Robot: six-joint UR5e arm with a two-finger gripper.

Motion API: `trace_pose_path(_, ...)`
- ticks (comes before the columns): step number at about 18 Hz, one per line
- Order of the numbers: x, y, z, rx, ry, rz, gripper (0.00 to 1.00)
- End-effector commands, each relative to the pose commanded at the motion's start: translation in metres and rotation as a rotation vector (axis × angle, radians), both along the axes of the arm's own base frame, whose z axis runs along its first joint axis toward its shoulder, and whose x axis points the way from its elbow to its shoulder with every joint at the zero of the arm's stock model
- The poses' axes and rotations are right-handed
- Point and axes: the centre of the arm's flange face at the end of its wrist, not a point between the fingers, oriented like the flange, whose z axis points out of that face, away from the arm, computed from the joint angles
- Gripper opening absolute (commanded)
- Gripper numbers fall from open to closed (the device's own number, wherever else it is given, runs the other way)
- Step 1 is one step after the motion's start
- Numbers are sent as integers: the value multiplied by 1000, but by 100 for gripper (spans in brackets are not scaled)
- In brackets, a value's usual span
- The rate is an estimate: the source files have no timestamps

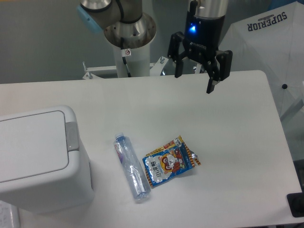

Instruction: Open the trash can

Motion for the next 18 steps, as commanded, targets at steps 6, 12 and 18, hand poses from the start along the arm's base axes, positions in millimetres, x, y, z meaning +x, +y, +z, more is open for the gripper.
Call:
trace_pose_path(6, 25, 30, 11, 166, -117, 108, 100)
trace_pose_path(12, 70, 70, 8, 191, -204, 179, 100)
trace_pose_path(18, 89, 102, -5, 217, -278, 278, 100)
